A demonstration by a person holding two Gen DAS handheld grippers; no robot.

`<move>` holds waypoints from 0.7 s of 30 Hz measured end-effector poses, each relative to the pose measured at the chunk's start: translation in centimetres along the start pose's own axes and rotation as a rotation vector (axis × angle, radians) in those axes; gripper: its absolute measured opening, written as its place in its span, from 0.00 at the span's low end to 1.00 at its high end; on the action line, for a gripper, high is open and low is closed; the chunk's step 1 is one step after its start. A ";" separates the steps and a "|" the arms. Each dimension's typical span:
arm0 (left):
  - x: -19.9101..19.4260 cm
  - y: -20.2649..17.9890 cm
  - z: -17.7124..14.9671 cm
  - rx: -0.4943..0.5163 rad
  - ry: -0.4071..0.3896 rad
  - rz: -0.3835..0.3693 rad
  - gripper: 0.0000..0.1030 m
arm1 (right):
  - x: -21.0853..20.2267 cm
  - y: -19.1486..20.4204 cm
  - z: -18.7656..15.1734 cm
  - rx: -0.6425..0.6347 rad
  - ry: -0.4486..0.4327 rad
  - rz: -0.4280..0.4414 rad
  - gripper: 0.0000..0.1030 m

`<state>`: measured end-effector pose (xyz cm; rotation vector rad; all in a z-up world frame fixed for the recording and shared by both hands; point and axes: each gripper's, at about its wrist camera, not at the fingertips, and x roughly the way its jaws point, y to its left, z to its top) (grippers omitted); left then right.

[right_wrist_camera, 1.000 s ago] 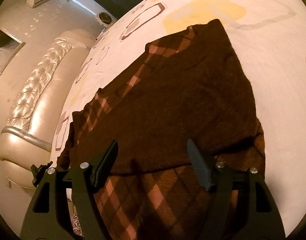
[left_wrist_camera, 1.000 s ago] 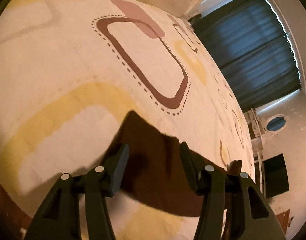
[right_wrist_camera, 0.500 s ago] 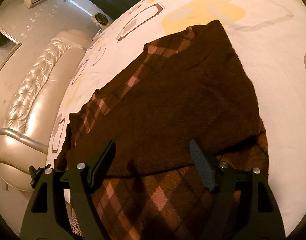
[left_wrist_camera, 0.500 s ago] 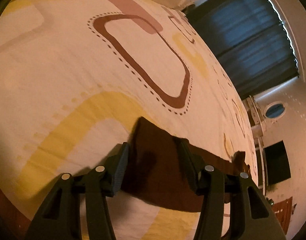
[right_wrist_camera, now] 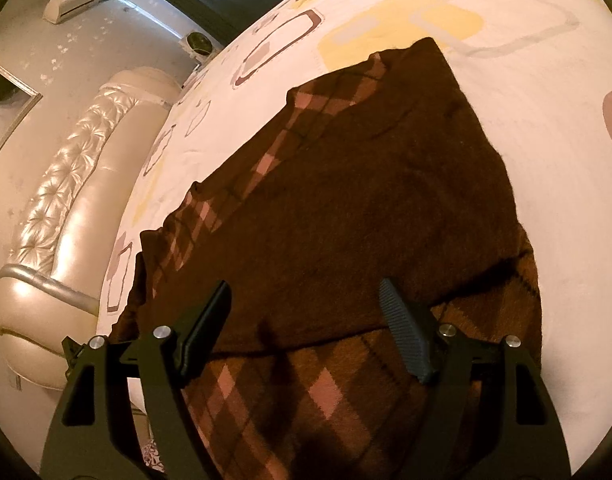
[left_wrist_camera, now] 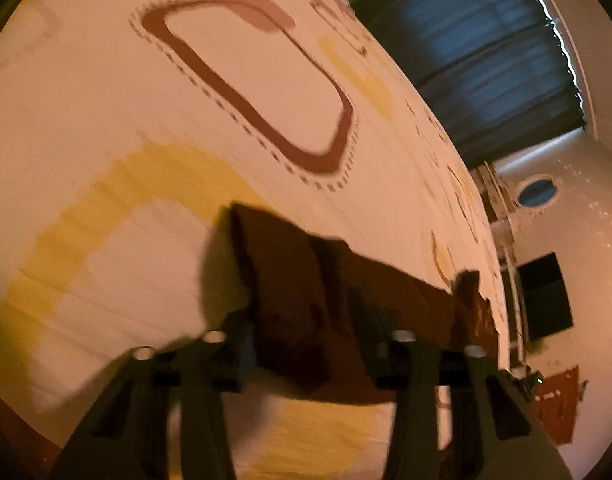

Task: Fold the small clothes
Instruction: 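Grasp the sleeve nearest the left tool with the left tool, then lift and fold the held sleeve over the sweater body, open left tool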

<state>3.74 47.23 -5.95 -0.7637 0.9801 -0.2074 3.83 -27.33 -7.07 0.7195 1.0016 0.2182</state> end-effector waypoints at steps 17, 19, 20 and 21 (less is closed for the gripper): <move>-10.2 -6.5 -0.8 -0.046 -0.224 0.023 0.07 | -2.0 -0.6 -0.7 0.022 0.016 0.051 0.74; -11.1 -8.4 -0.9 -0.048 -0.244 0.003 0.07 | -2.3 -0.5 -0.8 0.019 0.020 0.058 0.74; -11.5 -9.2 -1.0 -0.054 -0.258 -0.007 0.07 | -2.5 -0.4 -0.9 0.015 0.021 0.061 0.74; -11.7 -10.2 -1.2 -0.060 -0.273 -0.028 0.07 | -2.8 -0.2 -0.9 0.005 0.028 0.064 0.74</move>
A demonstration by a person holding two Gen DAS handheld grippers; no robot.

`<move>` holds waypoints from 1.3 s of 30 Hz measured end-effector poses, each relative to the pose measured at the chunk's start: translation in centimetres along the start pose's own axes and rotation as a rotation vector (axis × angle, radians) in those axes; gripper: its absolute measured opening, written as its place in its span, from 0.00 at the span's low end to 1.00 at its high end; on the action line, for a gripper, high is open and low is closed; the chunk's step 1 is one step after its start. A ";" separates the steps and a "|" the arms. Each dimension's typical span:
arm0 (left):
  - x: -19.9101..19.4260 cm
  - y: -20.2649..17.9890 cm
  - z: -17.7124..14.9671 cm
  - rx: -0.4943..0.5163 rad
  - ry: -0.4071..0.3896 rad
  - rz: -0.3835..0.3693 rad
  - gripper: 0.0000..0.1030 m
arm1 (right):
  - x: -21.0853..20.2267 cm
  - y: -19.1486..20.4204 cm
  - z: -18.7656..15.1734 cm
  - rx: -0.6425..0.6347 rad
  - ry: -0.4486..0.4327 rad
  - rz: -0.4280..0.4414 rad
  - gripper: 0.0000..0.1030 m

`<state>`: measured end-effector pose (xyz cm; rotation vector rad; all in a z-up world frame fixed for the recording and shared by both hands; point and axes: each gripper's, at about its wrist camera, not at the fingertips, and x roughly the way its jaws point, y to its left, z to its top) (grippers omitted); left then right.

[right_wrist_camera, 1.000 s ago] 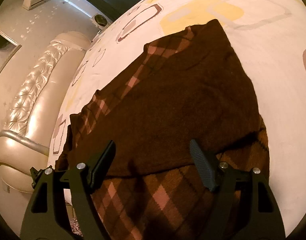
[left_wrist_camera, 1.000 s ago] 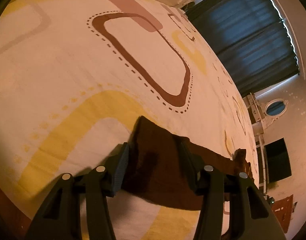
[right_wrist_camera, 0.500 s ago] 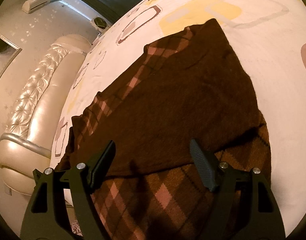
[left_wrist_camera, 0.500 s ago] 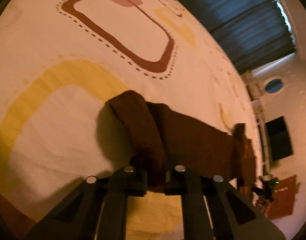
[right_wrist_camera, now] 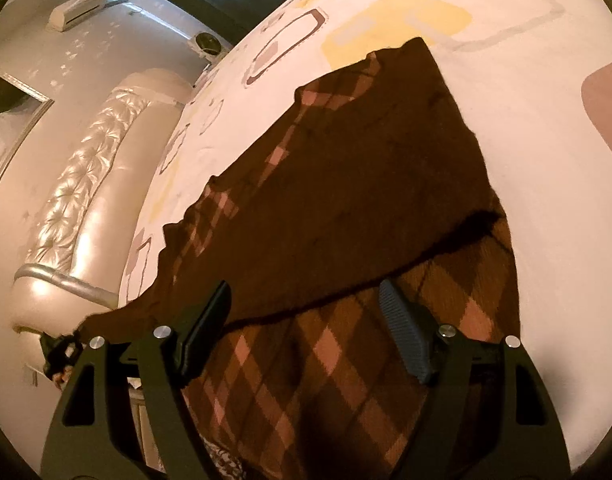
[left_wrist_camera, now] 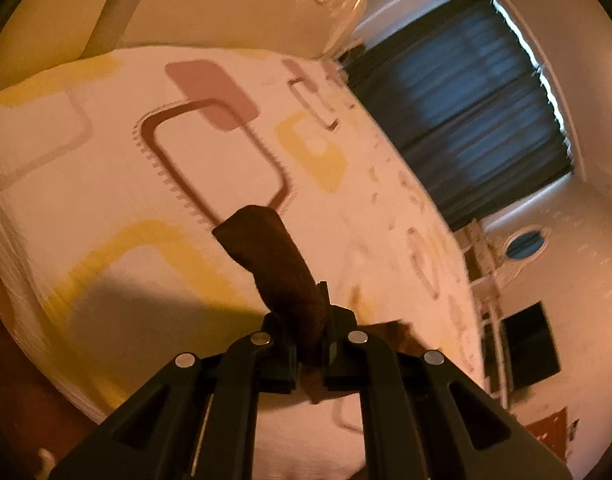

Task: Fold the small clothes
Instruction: 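Lift and fold the held sleeve over the sweater body, open left tool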

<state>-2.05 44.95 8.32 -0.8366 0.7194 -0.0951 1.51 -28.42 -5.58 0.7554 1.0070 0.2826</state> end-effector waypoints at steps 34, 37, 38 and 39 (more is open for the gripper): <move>29.0 -32.8 -40.0 0.645 0.574 -0.165 0.31 | -5.9 -4.3 -1.6 0.050 0.054 0.045 0.74; 26.4 -32.6 -39.6 0.633 0.525 -0.215 0.49 | -5.8 -4.3 -1.4 0.077 0.059 0.078 0.74; 25.1 -32.1 -38.7 0.624 0.486 -0.223 0.59 | -5.6 -4.3 -1.4 0.087 0.064 0.091 0.74; 24.1 -31.5 -37.8 0.617 0.451 -0.221 0.60 | -5.3 -4.3 -1.4 0.099 0.075 0.110 0.74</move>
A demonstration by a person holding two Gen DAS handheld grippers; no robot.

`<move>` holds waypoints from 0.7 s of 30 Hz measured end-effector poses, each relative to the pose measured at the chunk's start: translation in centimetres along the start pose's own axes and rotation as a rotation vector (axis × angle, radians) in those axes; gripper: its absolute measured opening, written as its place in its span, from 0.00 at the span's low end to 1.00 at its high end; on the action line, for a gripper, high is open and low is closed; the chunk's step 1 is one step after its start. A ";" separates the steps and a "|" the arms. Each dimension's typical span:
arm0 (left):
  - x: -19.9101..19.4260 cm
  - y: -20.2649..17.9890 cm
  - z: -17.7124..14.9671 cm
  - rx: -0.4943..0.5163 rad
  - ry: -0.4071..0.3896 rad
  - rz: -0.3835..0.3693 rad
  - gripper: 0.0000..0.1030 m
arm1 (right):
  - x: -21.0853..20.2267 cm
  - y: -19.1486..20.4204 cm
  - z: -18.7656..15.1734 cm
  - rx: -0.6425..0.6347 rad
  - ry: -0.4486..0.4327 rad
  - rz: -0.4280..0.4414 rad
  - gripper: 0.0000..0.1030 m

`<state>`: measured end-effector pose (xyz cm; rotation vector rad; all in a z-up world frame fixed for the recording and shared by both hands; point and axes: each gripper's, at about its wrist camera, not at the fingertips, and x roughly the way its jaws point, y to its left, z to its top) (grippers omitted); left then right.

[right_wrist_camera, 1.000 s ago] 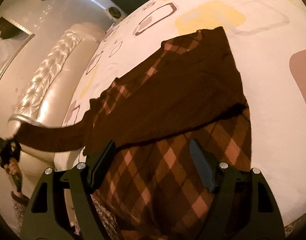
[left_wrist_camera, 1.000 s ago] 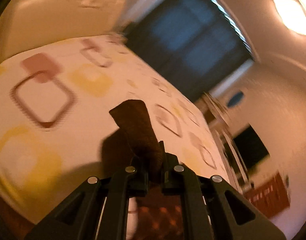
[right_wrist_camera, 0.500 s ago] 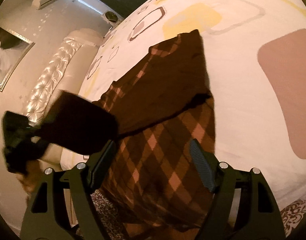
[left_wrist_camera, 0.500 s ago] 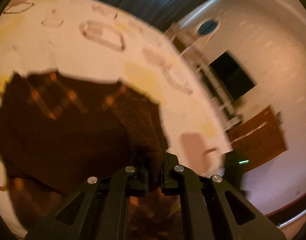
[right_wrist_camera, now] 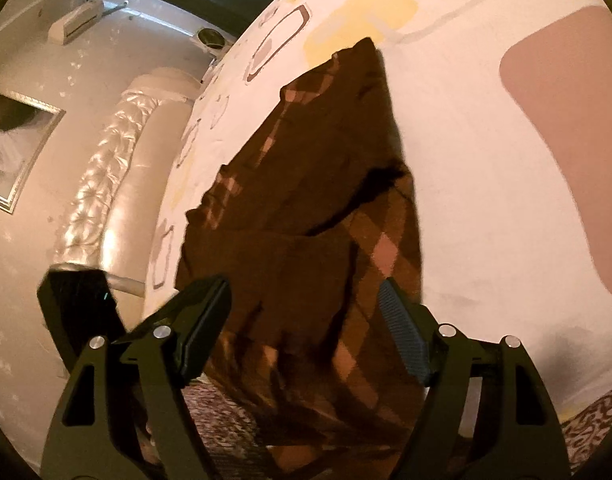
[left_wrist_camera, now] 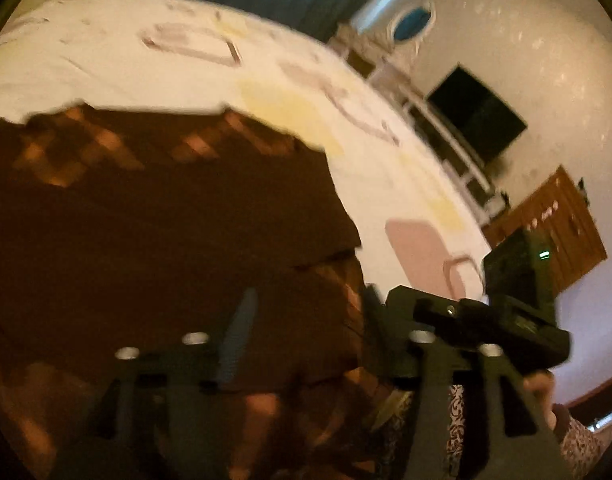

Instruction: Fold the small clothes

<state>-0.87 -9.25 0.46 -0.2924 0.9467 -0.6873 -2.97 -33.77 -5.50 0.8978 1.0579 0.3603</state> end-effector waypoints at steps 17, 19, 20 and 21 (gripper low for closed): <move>-11.0 16.5 -3.4 -0.271 -0.159 0.287 0.61 | 5.1 1.3 -0.3 -0.005 0.073 -0.061 0.04; -10.9 17.2 -3.6 -0.276 -0.152 0.304 0.61 | 3.9 2.6 0.1 -0.048 0.021 -0.056 0.04; -10.8 17.5 -3.9 -0.275 -0.148 0.316 0.61 | 3.0 3.3 0.5 -0.071 -0.014 -0.045 0.04; -10.9 17.8 -4.1 -0.274 -0.143 0.328 0.61 | 2.5 3.6 0.8 -0.079 -0.031 -0.045 0.04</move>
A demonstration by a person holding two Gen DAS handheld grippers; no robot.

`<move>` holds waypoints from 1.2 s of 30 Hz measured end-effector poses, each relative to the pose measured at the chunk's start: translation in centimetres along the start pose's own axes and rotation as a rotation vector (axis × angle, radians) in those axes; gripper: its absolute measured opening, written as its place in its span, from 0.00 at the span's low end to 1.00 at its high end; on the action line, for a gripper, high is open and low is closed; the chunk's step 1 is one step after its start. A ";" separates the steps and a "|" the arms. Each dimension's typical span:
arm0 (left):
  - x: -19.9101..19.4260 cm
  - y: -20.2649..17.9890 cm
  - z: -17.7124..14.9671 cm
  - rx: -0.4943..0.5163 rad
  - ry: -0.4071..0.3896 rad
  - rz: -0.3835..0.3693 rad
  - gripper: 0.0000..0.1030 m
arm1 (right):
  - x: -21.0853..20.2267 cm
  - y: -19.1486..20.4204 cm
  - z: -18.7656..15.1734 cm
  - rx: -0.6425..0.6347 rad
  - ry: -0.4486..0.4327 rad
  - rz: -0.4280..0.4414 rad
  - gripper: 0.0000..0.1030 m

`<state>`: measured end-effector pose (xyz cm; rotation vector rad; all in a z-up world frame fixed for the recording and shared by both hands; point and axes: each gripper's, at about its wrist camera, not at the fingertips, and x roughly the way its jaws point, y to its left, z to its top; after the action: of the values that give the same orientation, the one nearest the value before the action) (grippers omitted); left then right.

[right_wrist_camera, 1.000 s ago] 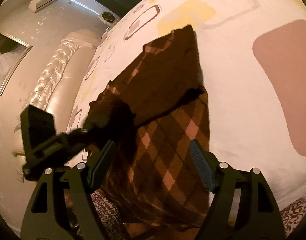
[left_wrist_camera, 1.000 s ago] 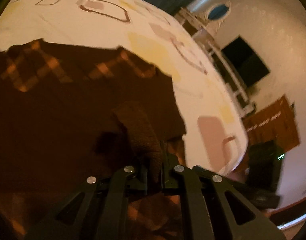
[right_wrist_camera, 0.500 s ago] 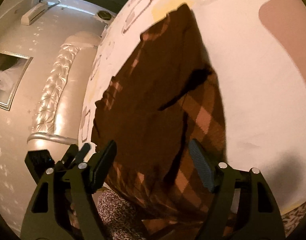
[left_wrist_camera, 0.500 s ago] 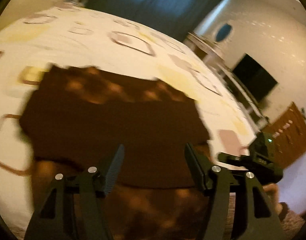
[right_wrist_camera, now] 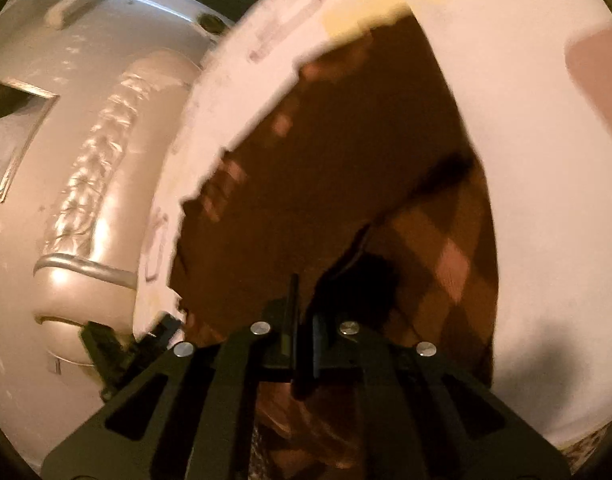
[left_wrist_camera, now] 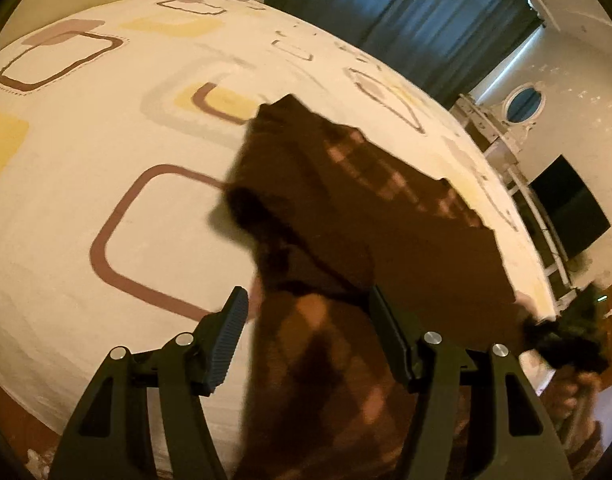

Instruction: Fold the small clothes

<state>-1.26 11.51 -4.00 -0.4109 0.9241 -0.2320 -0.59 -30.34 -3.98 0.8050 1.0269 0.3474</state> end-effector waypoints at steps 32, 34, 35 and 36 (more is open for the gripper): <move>4.1 1.1 3.7 0.116 -0.073 0.276 0.69 | -5.3 2.7 4.6 0.045 -0.142 0.174 0.04; 3.8 1.3 3.7 0.107 -0.092 0.303 0.70 | -4.8 1.5 4.1 0.061 -0.128 0.152 0.04; 3.5 1.7 3.7 0.090 -0.109 0.321 0.70 | -4.5 0.7 3.7 0.069 -0.115 0.133 0.04; 3.3 2.2 3.6 0.065 -0.123 0.336 0.70 | -4.1 -0.1 3.3 0.075 -0.103 0.117 0.04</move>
<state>3.63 13.15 -5.38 -0.2022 0.8475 0.0696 0.24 -34.33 -0.61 0.9435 0.9023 0.3655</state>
